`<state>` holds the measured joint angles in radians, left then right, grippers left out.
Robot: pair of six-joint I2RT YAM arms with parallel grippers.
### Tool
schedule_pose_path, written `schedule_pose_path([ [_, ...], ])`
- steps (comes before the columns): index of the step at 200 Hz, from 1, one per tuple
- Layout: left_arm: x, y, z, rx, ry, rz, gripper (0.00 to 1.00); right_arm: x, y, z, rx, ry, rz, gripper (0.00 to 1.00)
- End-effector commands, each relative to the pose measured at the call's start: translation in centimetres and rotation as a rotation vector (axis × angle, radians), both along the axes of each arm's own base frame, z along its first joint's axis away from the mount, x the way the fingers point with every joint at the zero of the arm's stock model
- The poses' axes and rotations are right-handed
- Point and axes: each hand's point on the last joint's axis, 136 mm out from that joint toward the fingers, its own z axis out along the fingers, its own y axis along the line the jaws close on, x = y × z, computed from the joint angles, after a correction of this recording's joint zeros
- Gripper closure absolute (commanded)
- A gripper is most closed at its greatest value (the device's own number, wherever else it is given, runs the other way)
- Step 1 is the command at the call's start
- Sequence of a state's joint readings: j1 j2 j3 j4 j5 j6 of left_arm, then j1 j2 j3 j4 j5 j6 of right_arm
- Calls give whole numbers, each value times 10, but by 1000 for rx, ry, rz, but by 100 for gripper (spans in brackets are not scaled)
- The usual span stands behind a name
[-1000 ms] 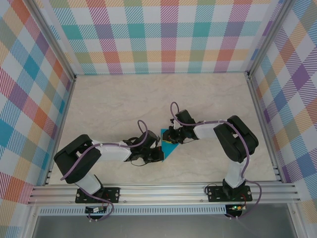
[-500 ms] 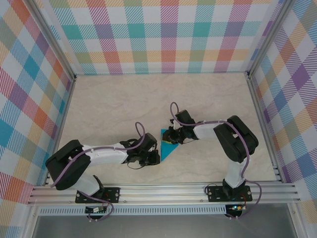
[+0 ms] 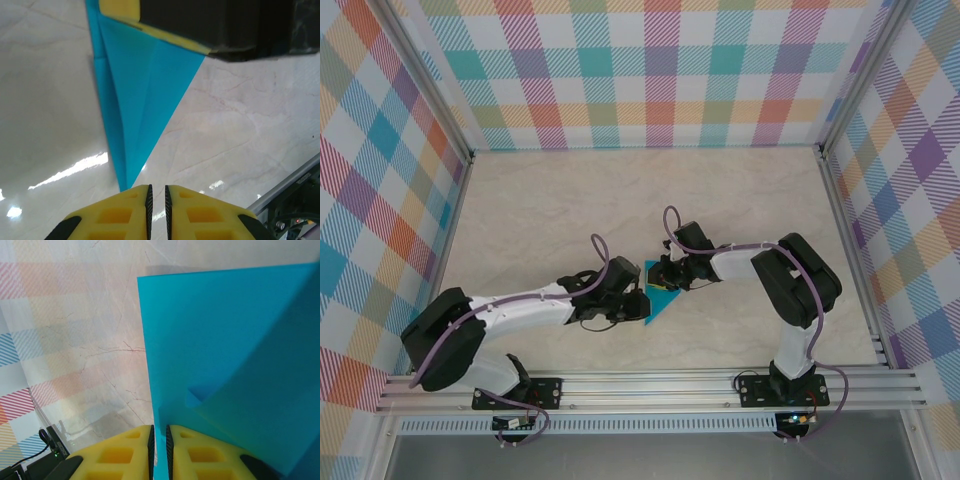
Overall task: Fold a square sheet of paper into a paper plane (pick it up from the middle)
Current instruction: Perform the fourth fold on the wing at the bottom-center of the table.
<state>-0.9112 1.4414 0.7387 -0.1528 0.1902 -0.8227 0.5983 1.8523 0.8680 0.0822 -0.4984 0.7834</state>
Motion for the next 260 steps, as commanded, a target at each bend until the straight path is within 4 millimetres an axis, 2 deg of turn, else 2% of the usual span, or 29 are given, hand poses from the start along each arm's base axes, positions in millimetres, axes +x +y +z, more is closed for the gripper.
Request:
schedule_pose_path([
  [1, 18, -15, 3, -42, -18, 21, 85, -24, -35, -52, -193, 110, -23, 83],
  [41, 20, -19, -23, -44, 12, 33, 87, -26, -36, -53, -191, 113, -22, 83],
  [60, 13, -15, -39, -35, 53, 40, 88, -26, -36, -54, -194, 113, -21, 83],
  [105, -23, 2, -76, -3, 185, 22, 89, -27, -38, -55, -200, 116, -23, 83],
  [132, -43, 11, -90, 27, 228, 7, 90, -27, -38, -57, -205, 116, -24, 83],
  [170, -55, 30, -96, 83, 242, 22, 91, -26, -38, -58, -207, 118, -27, 83],
  [215, -69, 30, -96, 90, 251, -21, 91, -27, -39, -59, -212, 122, -28, 83],
  [260, -77, 44, -102, 149, 263, -16, 93, -27, -39, -58, -214, 121, -27, 82],
])
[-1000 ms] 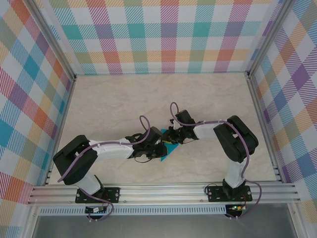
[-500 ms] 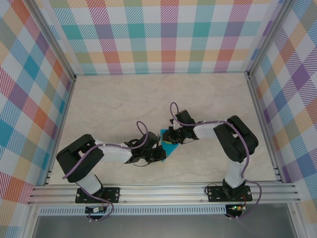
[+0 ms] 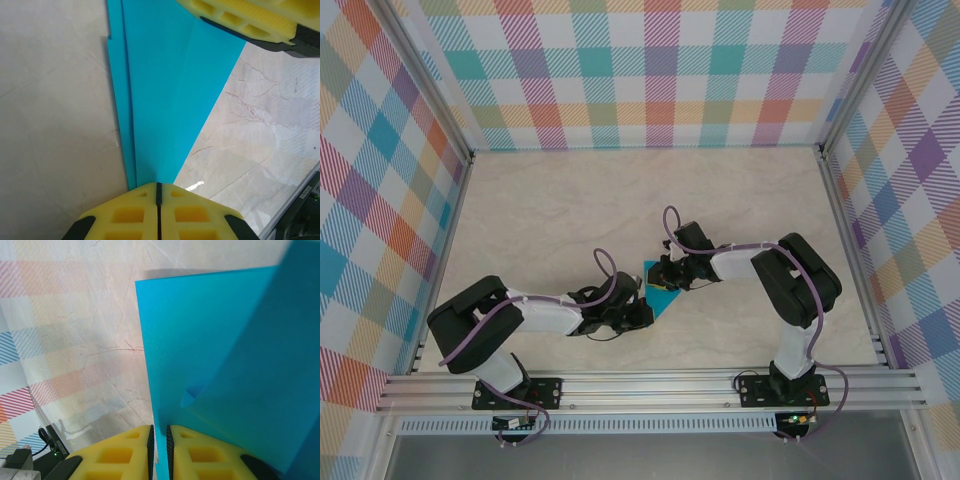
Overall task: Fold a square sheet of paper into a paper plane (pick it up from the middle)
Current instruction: Perform the fourth fold on the wing at the bottom-center of the table.
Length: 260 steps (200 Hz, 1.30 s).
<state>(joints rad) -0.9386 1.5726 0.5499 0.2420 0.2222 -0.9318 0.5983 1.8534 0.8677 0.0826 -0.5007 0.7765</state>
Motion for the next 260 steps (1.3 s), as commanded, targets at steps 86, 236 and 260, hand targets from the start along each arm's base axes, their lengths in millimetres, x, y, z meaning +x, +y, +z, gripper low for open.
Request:
schedule_pose_path([
  [86, -79, 72, -51, 354, 225, -128, 96, -26, -41, -58, -223, 126, -36, 82],
  [236, 7, 22, 59, 85, -120, 51, 87, -23, -36, -55, -206, 122, -39, 82],
  [260, 22, 10, 59, 60, -148, 76, 87, -23, -36, -56, -207, 128, -38, 82],
])
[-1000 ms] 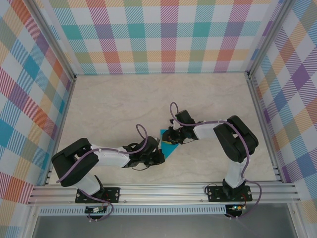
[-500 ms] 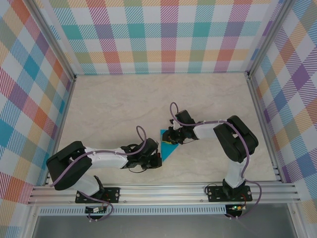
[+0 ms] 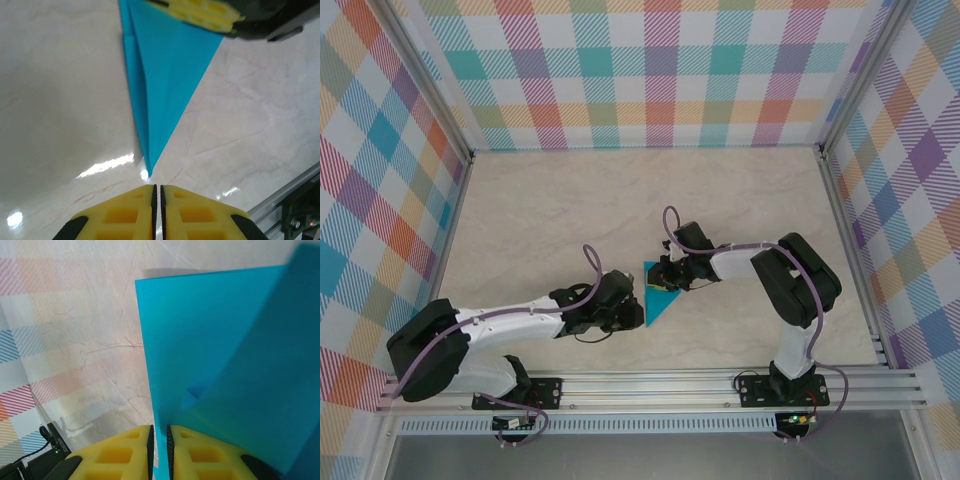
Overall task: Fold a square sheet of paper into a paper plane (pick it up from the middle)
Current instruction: Perform the fourth fold on the wing at the bottom-center of the table.
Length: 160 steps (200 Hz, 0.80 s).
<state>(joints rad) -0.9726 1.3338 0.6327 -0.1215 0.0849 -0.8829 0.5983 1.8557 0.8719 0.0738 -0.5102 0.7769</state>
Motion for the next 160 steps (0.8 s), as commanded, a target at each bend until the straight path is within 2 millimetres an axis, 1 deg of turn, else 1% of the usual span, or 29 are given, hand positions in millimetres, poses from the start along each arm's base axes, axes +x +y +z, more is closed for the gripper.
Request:
schedule_pose_path([
  [1, 25, -15, 9, -49, -59, 56, 87, -22, -37, -56, -210, 117, -42, 82],
  [18, 34, -19, 1, -46, -65, 69, 88, -22, -37, -57, -211, 120, -43, 82],
  [42, 44, -28, -4, -79, -90, 79, 89, -23, -37, -57, -210, 120, -44, 82],
  [65, 50, -38, 0, -133, -100, 86, 90, -23, -38, -57, -209, 120, -44, 82],
  [85, 54, -39, 1, -134, -115, 87, 89, -24, -38, -58, -211, 122, -42, 82],
  [95, 55, -37, -3, -112, -108, 94, 89, -24, -38, -59, -212, 124, -44, 82],
  [108, 55, -31, -15, -67, -85, 105, 91, -24, -38, -58, -210, 122, -45, 82],
  [128, 51, -26, -36, -20, -37, 115, 91, -23, -37, -58, -204, 122, -47, 82],
  [150, 43, -17, -62, 38, 28, 130, 95, -22, -35, -54, -194, 117, -45, 82],
  [160, 38, -9, -74, 74, 58, 148, 98, -21, -34, -51, -188, 114, -44, 82],
])
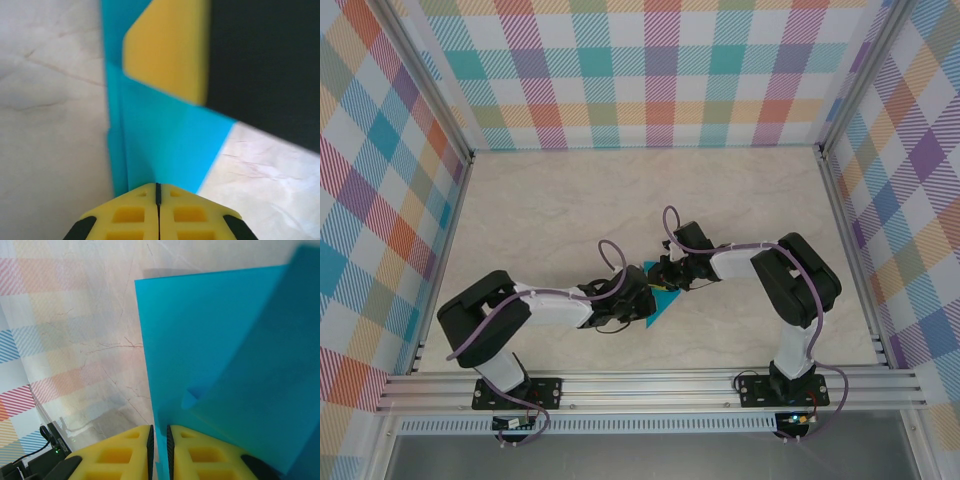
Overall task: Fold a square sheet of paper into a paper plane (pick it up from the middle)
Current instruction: Perform the fourth fold on the wing at the bottom-center of the table.
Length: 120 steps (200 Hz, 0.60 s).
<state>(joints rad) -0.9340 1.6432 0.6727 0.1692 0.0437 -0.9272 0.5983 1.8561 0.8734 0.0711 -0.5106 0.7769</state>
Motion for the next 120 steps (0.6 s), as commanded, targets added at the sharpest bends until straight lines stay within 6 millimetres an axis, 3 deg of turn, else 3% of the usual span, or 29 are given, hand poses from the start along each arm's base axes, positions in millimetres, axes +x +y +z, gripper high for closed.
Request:
schedule_pose_path([
  [1, -7, 18, -28, 86, 79, 50, 98, -21, -34, -51, -187, 112, -45, 82],
  [25, -18, 41, -47, 154, 120, 93, 100, -13, -29, -35, -167, 78, -41, 82],
  [47, -28, 58, -57, 192, 137, 109, 100, 4, -27, -5, -154, 1, -48, 81],
  [84, -33, 63, -57, 197, 132, 87, 100, 23, -33, 48, -86, -123, -82, 80],
  [120, -34, 59, -55, 198, 127, 47, 100, 2, -27, 47, -1, -80, -56, 87],
])
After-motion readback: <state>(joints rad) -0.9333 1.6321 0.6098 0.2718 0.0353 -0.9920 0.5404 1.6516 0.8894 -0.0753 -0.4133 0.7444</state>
